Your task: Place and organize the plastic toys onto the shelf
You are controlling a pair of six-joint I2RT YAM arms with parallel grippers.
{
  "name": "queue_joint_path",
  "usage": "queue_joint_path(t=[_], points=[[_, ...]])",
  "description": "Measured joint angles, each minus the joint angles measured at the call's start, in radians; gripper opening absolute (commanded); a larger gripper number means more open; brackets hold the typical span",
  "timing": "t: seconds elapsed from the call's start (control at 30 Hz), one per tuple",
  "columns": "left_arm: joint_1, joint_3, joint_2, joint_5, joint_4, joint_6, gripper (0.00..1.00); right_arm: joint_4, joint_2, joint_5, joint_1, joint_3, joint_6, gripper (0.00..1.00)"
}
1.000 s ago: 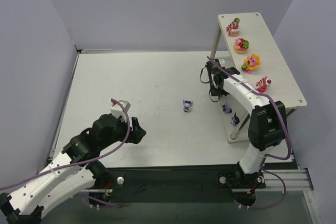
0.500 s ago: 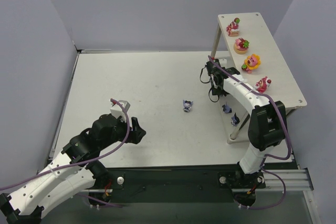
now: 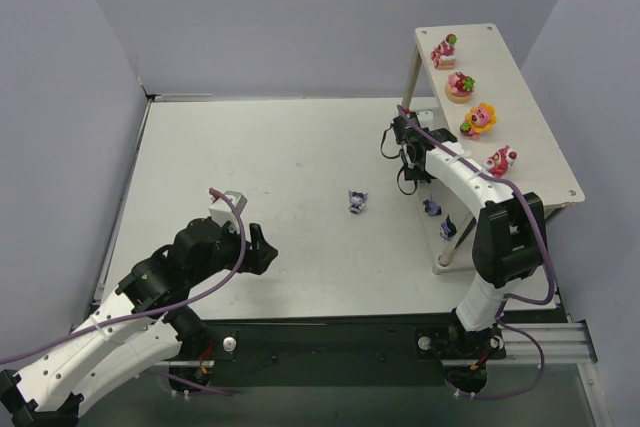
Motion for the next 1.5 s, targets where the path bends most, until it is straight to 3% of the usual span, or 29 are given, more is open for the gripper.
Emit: queue_joint_path(t=[1.0,1.5], points=[[0.0,0.0,0.0,0.0,0.0,0.0,0.84,0.01,-0.024,0.086,0.018,-0.038,0.006,0.37],[0.0,-0.003,-0.006,0.0,0.0,0.0,0.84,0.009,-0.142,0.088,0.101,-0.039,0.006,0.54]])
